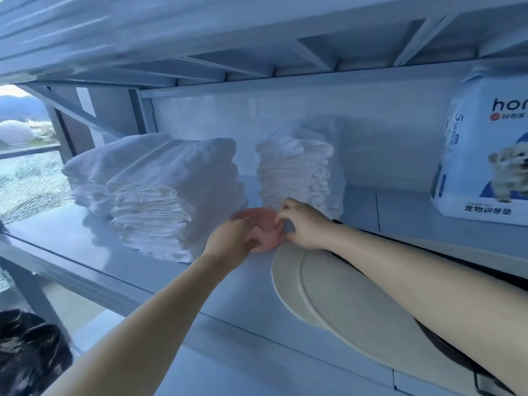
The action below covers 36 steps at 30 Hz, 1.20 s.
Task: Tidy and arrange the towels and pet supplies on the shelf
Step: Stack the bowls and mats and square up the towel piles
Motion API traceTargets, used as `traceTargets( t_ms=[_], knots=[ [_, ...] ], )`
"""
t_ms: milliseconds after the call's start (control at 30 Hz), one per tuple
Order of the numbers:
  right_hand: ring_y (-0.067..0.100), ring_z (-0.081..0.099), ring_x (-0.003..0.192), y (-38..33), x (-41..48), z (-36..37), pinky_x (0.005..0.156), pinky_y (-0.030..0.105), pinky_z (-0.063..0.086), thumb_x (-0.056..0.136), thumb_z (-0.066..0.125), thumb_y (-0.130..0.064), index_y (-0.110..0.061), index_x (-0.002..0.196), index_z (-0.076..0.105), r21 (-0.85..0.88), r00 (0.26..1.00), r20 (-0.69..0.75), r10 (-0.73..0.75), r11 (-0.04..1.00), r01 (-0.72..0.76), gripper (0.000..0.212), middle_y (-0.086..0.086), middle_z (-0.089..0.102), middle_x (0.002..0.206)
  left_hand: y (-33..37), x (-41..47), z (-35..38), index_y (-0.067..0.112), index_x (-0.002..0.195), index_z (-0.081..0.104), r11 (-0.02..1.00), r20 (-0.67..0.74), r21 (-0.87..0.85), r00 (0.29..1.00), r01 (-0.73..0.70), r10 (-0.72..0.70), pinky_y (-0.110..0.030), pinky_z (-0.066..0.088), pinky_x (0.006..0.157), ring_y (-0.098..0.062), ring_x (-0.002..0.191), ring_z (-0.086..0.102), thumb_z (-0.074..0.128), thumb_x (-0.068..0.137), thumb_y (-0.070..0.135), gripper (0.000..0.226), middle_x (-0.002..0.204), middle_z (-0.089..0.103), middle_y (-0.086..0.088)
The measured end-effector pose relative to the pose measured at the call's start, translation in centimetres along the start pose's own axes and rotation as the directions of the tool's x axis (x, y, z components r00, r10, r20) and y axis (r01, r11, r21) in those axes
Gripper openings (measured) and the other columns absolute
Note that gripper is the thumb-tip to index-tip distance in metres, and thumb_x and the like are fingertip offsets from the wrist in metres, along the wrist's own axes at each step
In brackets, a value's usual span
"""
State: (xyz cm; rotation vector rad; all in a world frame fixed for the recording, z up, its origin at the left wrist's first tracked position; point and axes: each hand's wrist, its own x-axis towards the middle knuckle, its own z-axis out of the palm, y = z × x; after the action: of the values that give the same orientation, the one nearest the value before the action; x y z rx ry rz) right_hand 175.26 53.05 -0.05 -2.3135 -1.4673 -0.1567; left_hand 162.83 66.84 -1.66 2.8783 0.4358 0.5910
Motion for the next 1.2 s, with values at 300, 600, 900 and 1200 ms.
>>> traceTargets(
  t_ms=[300, 600, 900, 1200],
  knots=[
    [0.015, 0.051, 0.102, -3.5, -1.7, -0.5, 0.09, 0.029, 0.043, 0.076, 0.074, -0.012, -0.015, 0.1, 0.067, 0.018, 0.988, -0.154, -0.031, 0.999, 0.034, 0.025, -0.004, 0.045, 0.11, -1.6, -2.8, -2.6, 0.022, 0.107, 0.058, 0.985, -0.165, -0.054, 0.974, -0.163, 0.153, -0.028, 0.031, 0.06, -0.027, 0.089, 0.059, 0.061, 0.086, 0.029, 0.022, 0.09, 0.062, 0.002],
    [0.007, 0.05, 0.108, -5.9, -7.7, -3.9, 0.091, 0.022, 0.039, 0.075, 0.076, -0.016, -0.02, 0.092, 0.068, 0.014, 0.932, -0.361, -0.012, 1.0, 0.018, 0.019, -0.004, 0.049, 0.116, 0.3, -5.2, -5.8, 0.029, 0.106, 0.062, 0.904, -0.307, -0.127, 0.883, -0.407, 0.355, -0.029, 0.043, 0.061, -0.023, 0.083, 0.06, 0.066, 0.082, 0.031, 0.025, 0.092, 0.065, 0.006],
    [0.009, 0.055, 0.096, -4.8, -18.5, -7.3, 0.089, 0.029, 0.047, 0.068, 0.082, -0.024, -0.017, 0.103, 0.067, 0.018, 0.86, -0.475, 0.188, 0.979, -0.204, 0.038, -0.005, 0.055, 0.109, 8.8, -6.9, -4.4, 0.028, 0.107, 0.063, 0.756, -0.313, -0.187, 0.767, -0.628, 0.56, -0.033, 0.048, 0.061, -0.022, 0.086, 0.06, 0.067, 0.082, 0.026, 0.026, 0.093, 0.068, 0.007],
    [0.01, 0.055, 0.092, -3.0, -30.8, -12.3, 0.085, 0.032, 0.048, 0.064, 0.084, -0.028, -0.015, 0.092, 0.064, -0.023, 0.773, -0.563, 0.293, 0.929, -0.369, 0.037, -0.004, 0.056, 0.099, 20.6, -9.0, -4.2, 0.031, 0.108, 0.064, 0.618, -0.308, -0.218, 0.654, -0.755, 0.691, -0.026, 0.037, 0.057, -0.016, 0.069, 0.046, 0.069, 0.081, 0.027, 0.028, 0.082, 0.057, 0.008]
  ],
)
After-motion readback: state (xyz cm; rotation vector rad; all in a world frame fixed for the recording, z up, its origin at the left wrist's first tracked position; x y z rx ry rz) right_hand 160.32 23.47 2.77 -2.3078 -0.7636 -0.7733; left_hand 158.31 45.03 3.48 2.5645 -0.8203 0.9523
